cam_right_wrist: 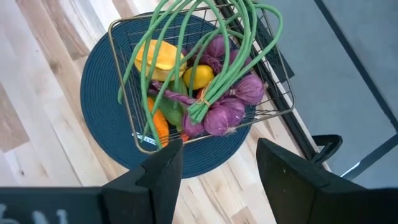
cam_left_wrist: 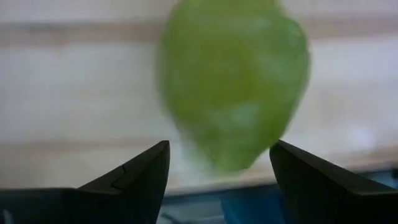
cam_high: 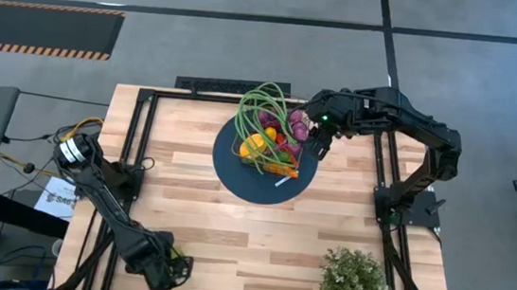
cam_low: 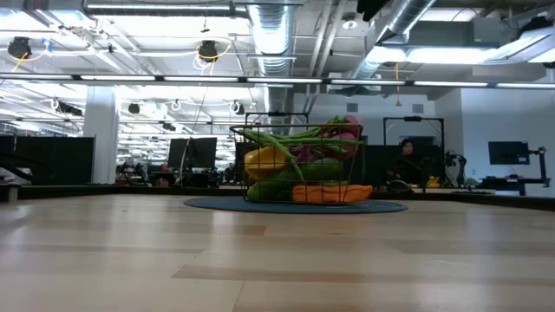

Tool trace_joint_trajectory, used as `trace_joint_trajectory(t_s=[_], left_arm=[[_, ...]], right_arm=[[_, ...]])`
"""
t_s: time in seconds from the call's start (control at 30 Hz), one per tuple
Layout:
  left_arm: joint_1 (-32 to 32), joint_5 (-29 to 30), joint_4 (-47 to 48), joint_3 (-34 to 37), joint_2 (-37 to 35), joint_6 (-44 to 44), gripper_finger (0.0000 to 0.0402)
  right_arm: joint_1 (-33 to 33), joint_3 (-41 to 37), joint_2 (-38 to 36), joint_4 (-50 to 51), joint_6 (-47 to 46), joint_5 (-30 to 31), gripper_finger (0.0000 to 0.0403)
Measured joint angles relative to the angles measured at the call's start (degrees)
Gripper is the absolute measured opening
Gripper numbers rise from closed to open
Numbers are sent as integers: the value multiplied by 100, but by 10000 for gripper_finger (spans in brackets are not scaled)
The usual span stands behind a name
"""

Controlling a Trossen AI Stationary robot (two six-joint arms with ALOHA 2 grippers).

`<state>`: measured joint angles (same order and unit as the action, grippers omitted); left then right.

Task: Build produce basket
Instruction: Put the chayote into the wire basket

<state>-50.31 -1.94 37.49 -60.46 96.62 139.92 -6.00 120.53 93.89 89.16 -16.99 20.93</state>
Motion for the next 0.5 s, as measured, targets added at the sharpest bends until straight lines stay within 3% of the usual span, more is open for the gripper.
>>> trace_joint_trajectory(t_s=[0.33, 0.5], left_arm=[[409, 471, 8, 23, 554, -297, 263], [522, 838, 332, 21, 577, -409, 263]], right_arm=[[0, 0, 0, -48, 220, -28, 225], [0, 0, 0, -183, 341, -319, 225]])
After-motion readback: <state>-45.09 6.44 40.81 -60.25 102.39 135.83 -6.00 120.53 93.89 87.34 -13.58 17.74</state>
